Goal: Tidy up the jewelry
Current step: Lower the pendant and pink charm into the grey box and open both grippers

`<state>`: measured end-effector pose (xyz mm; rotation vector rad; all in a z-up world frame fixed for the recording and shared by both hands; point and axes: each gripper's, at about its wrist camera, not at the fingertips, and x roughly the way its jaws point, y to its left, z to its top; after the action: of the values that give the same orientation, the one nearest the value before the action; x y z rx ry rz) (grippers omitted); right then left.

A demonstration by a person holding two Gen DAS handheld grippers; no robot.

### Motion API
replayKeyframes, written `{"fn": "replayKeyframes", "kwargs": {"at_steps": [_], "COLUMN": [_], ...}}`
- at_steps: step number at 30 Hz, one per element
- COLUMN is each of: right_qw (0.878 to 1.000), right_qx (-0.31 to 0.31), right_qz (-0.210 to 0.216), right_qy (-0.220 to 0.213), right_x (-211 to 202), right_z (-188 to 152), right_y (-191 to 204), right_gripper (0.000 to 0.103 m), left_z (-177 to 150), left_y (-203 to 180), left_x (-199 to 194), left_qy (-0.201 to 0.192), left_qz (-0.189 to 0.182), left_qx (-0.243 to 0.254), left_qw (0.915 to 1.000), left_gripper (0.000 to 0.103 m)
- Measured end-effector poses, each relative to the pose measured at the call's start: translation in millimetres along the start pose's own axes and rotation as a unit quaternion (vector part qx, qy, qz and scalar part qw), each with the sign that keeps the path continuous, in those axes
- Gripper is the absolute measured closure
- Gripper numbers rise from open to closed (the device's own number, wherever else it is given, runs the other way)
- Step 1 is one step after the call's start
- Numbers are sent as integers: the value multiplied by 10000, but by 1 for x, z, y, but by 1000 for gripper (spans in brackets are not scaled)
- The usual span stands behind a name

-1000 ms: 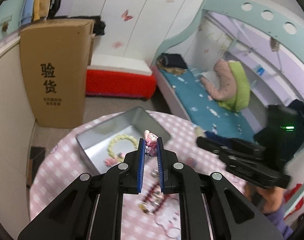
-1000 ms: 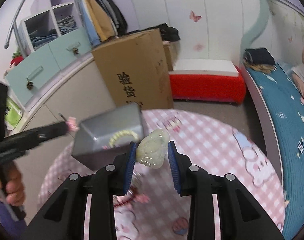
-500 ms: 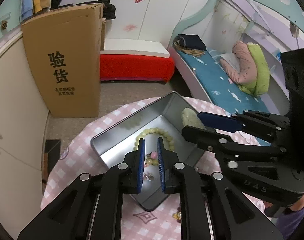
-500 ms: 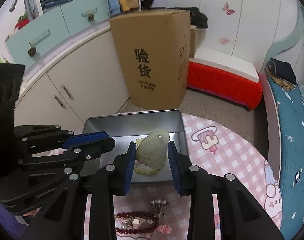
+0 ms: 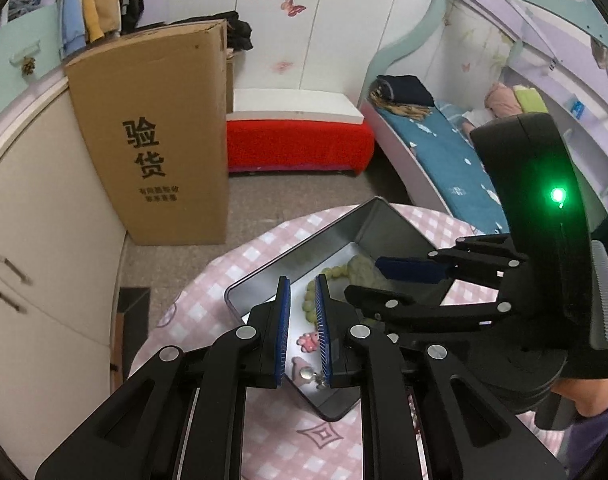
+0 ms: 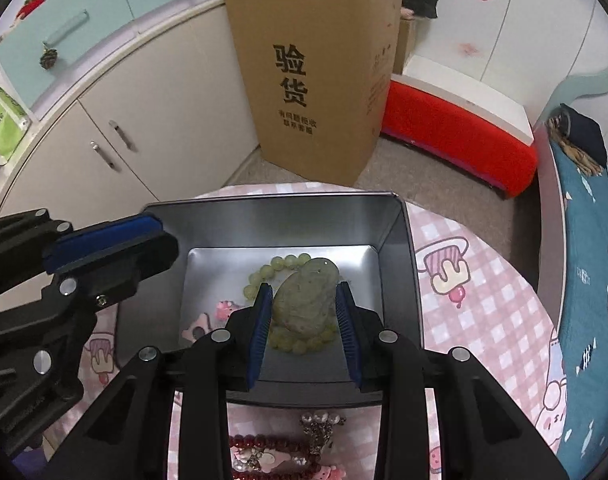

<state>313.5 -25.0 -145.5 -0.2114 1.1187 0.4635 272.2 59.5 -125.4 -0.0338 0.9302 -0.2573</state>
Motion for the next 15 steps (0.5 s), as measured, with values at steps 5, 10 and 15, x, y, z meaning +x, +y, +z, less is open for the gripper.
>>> {"fn": "replayKeyframes", "kwargs": {"at_steps": [5,10,15], "right_qw": [9999,9999,9997], "right_qx": [-3,30,42], "right_qz": [-53,-115,-100], "right_qy": [104,44,-238], "right_x": [1,-6,-30], "right_z": [2,1,-7], "right_y": [2,0,-3], "right_gripper": [70,70,69], "left_z": [1,1,-3], "left_y": [-2,-1,-4], "left_x": [2,3,-12], "left_qy": [23,39,-90], "left_qz": [10,-11,-108], "left_qx": [-50,-113,-151], "left_qw": [10000,9999,9998], "left_gripper": [89,89,89]}}
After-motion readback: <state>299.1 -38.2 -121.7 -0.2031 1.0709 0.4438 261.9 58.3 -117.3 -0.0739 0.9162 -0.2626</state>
